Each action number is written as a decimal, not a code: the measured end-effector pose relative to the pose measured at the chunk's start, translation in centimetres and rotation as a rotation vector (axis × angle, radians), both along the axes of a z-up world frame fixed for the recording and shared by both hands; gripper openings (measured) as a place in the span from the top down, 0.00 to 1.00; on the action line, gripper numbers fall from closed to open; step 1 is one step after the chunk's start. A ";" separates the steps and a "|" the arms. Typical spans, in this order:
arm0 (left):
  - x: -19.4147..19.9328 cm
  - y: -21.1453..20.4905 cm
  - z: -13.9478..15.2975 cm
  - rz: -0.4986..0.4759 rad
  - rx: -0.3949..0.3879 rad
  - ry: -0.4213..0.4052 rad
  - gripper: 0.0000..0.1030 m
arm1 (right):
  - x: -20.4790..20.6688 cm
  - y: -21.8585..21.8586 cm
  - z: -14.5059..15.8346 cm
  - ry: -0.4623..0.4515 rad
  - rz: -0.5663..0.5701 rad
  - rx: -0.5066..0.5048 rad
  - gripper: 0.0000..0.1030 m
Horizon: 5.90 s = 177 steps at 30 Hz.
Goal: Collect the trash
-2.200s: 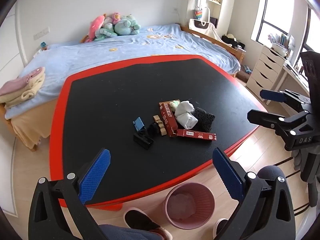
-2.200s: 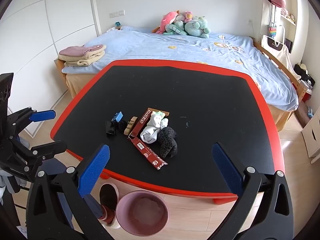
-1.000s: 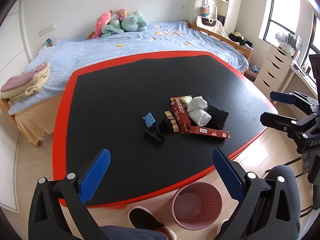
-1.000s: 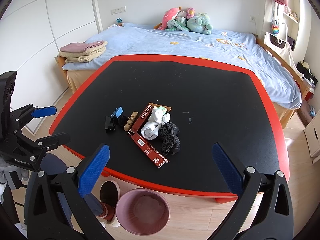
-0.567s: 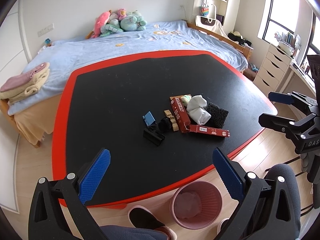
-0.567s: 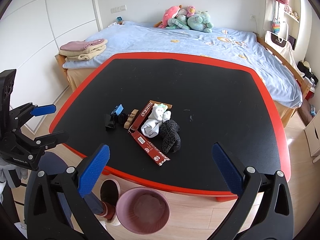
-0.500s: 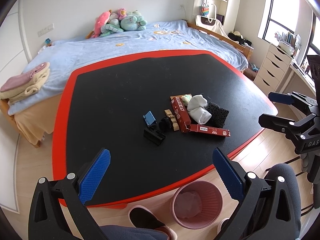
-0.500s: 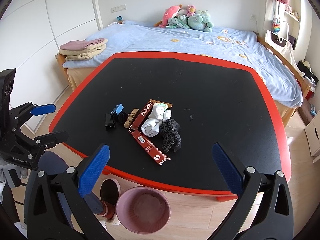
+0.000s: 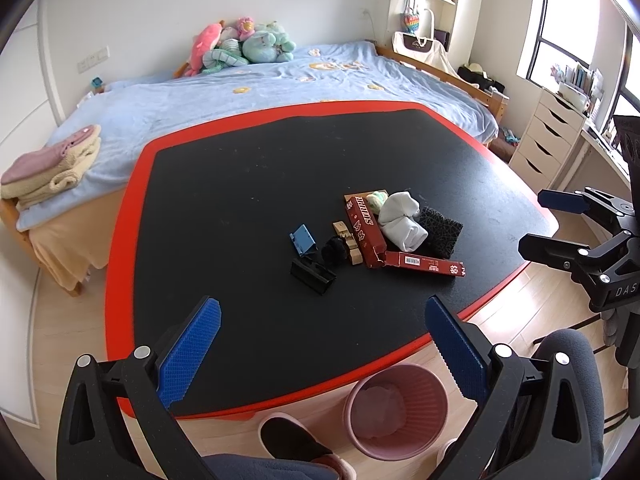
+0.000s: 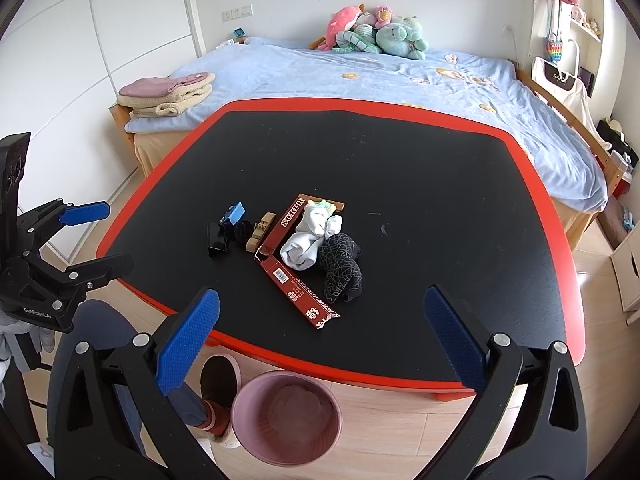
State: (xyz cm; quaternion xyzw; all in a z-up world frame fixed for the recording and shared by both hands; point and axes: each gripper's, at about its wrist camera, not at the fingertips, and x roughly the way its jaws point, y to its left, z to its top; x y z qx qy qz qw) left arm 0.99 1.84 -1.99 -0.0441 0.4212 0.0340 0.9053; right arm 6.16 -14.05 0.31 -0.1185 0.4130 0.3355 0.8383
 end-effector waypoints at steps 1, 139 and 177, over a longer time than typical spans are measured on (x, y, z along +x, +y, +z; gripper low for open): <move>0.0 0.0 0.0 -0.001 -0.002 0.000 0.05 | 0.0 0.0 0.0 0.001 0.000 0.000 0.03; -5.3 -6.3 -4.4 -0.165 -0.164 0.130 0.08 | -9.5 -5.8 -5.3 0.218 0.037 0.025 0.03; 5.8 3.4 -2.0 0.069 -0.175 0.151 0.08 | 0.1 0.5 -1.9 0.113 0.162 -0.024 0.03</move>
